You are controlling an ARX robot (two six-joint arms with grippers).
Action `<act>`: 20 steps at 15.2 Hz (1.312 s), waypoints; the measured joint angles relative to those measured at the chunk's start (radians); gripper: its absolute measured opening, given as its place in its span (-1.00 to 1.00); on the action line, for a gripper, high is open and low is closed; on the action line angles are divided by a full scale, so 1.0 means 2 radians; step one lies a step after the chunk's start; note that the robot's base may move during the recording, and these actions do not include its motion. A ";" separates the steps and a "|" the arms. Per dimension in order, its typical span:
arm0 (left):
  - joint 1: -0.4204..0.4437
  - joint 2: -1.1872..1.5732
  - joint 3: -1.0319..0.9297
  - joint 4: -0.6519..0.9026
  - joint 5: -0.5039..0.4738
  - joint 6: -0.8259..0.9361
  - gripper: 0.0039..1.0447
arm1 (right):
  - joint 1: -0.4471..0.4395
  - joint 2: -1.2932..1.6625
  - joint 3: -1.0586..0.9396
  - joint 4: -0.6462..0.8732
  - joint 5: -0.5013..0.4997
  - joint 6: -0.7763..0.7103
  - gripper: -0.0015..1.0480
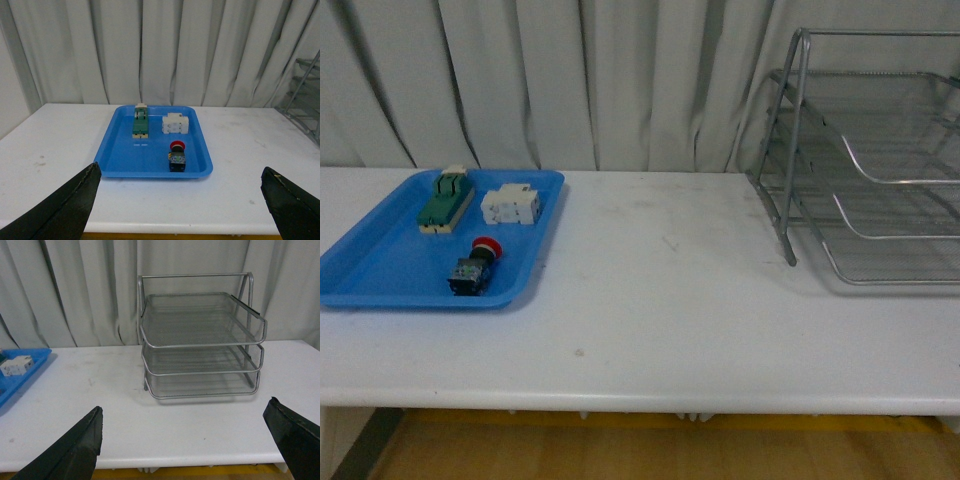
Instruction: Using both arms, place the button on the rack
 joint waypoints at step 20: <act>0.000 0.000 0.000 0.000 0.000 0.000 0.88 | 0.000 0.000 0.000 0.000 0.000 0.000 0.87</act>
